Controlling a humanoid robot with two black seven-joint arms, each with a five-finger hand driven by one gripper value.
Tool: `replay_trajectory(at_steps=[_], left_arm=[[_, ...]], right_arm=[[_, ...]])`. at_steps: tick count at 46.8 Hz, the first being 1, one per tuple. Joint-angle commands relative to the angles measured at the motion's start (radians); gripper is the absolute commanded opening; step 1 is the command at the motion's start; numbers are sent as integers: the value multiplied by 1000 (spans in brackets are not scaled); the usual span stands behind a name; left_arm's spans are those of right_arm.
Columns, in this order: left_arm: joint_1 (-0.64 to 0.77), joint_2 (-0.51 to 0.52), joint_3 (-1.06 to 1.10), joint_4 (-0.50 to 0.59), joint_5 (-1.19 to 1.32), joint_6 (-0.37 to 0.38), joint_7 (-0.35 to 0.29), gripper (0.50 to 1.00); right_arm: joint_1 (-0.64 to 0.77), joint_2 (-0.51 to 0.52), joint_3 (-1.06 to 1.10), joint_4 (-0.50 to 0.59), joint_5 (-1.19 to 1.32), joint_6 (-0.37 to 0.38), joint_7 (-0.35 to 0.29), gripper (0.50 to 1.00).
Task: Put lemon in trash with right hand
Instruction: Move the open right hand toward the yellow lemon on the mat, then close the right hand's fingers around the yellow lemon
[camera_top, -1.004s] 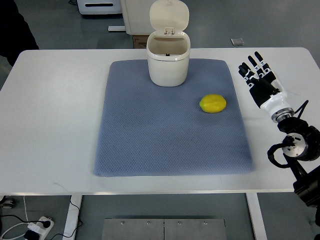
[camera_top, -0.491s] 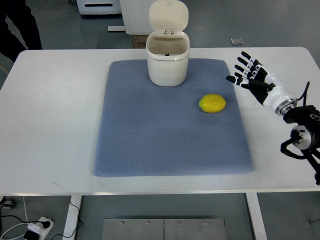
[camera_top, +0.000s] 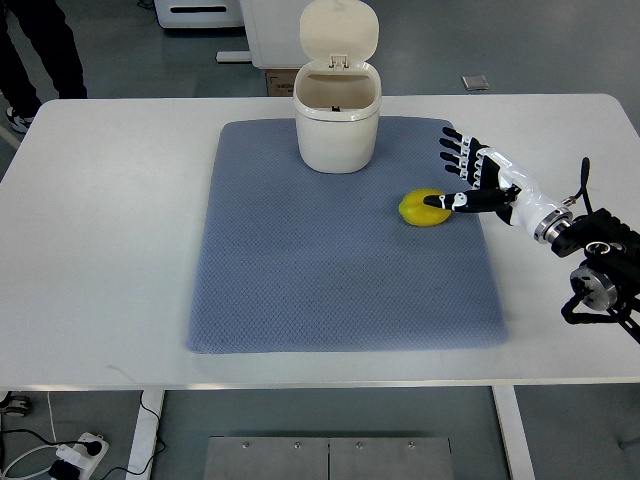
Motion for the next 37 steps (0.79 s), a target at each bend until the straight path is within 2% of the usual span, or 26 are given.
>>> replay_trajectory(at_steps=[1, 15, 28, 37], left_arm=[[0, 0, 0, 0, 0, 0, 0, 1000], [0, 0, 0, 0, 0, 0, 0, 1000], [0, 0, 0, 0, 0, 0, 0, 1000], [0, 0, 0, 0, 0, 0, 0, 1000]], right_arm=[[7, 3, -27, -25, -15, -5, 23, 991], [19, 12, -95, -55, -23, -56, 50, 981], [45, 21, -202, -56, -23, -123, 77, 943], [47, 34, -225, -75, -23, -133, 94, 916]])
